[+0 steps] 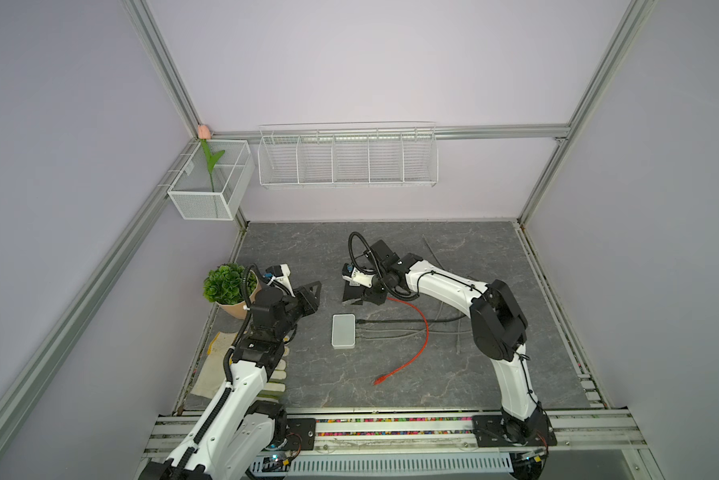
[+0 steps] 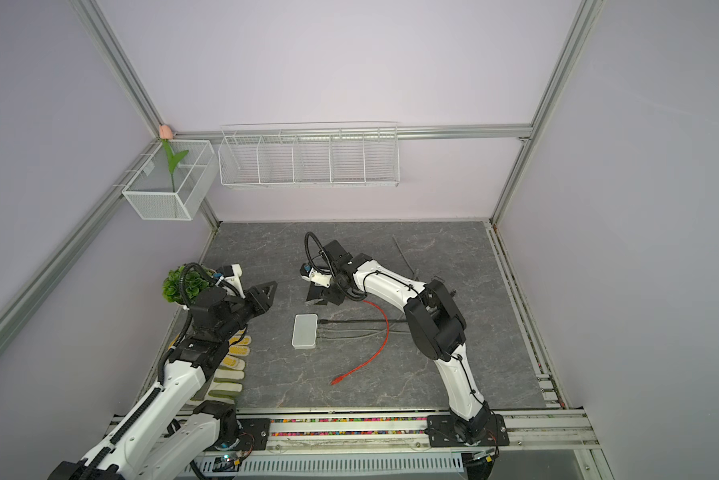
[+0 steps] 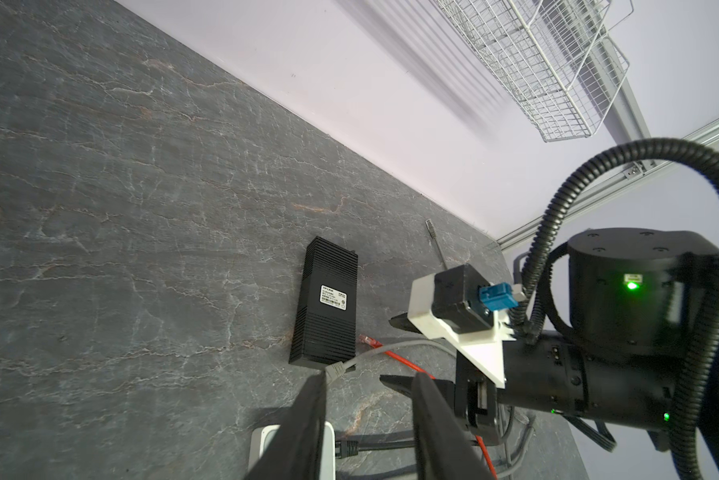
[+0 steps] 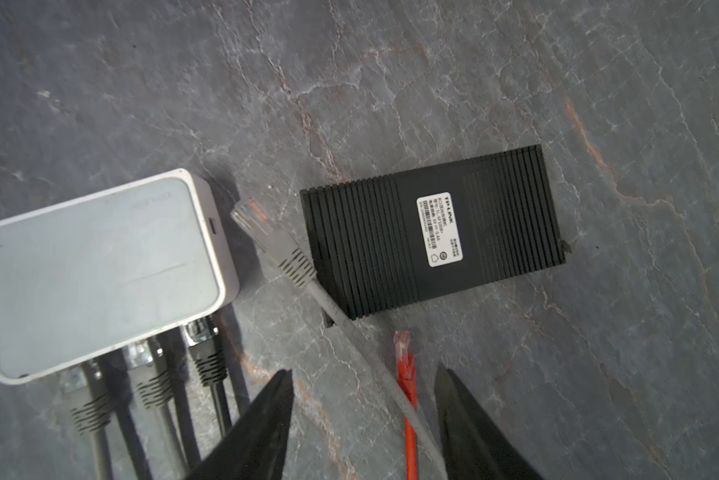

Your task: Insert the plug into the switch port

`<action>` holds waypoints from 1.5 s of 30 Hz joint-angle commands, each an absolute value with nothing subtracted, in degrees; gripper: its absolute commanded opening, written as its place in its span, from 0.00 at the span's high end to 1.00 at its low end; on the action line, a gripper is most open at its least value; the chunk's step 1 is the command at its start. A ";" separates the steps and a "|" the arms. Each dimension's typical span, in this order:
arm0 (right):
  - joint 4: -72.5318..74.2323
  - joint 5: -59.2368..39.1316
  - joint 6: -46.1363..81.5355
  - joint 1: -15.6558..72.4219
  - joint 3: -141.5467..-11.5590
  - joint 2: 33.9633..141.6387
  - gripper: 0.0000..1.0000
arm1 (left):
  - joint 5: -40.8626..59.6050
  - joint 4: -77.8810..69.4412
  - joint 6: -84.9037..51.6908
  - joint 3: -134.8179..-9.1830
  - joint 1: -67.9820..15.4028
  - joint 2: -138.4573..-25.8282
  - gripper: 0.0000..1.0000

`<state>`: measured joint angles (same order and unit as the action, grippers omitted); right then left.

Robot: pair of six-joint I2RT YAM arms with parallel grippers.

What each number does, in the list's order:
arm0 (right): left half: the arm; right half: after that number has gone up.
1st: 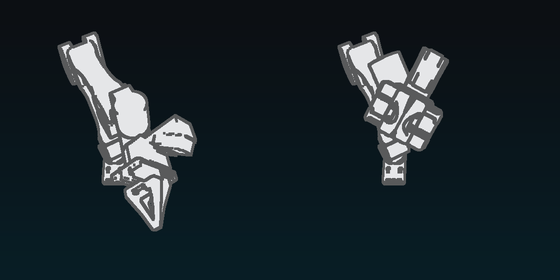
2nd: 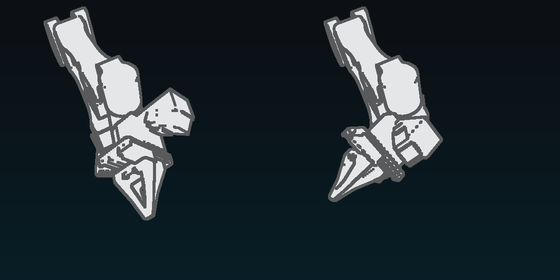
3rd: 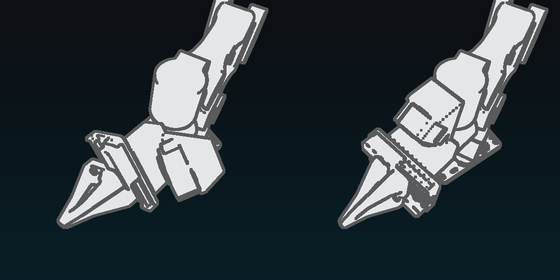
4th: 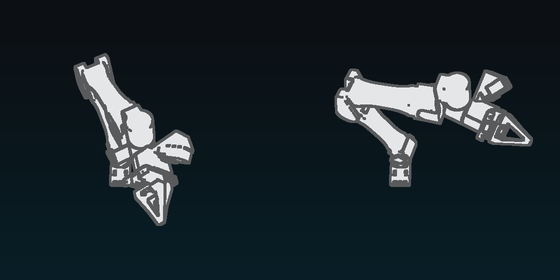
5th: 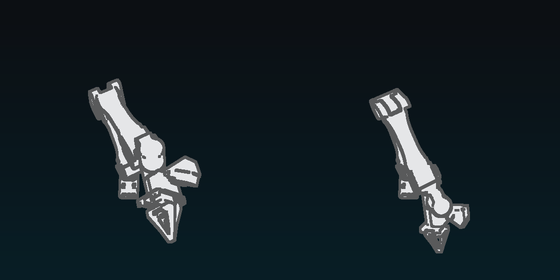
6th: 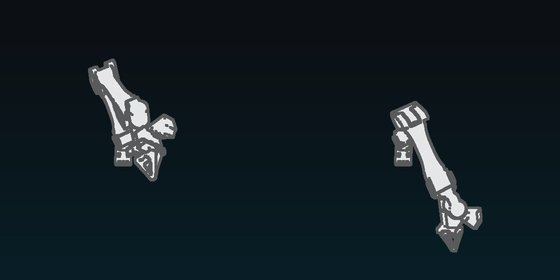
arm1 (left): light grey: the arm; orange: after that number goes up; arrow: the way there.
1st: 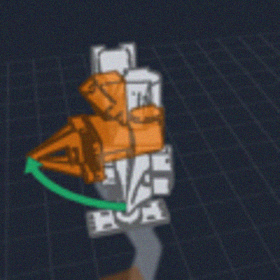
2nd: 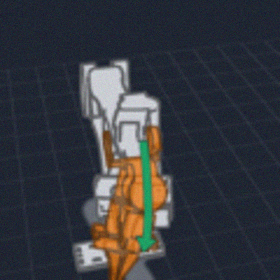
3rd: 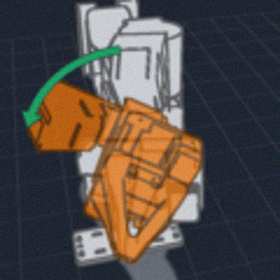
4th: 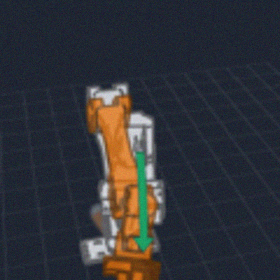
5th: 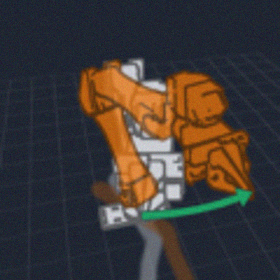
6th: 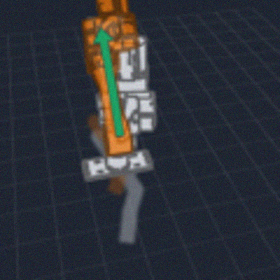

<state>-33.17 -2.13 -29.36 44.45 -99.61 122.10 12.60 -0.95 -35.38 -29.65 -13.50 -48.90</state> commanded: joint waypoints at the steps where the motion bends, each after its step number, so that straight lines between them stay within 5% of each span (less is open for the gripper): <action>1: -34.21 1.02 -29.61 44.65 -98.13 120.36 0.42 | 11.68 0.38 -34.23 -28.76 -13.18 -47.81 0.64; 25: -37.22 -1.97 -33.13 44.68 -105.72 129.68 0.49 | 11.27 1.85 -33.40 -29.12 -13.10 -45.89 0.63; 33: -37.09 -2.28 -32.70 44.49 -105.73 129.98 0.79 | 11.07 1.76 -33.40 -28.92 -13.10 -45.93 0.63; 45: -35.27 2.48 -30.71 44.13 -101.11 123.38 0.93 | 11.00 2.29 -32.97 -29.69 -13.02 -45.36 0.63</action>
<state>-35.18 -0.01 -31.75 44.45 -102.80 128.22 11.77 1.65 -33.82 -29.61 -13.50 -46.35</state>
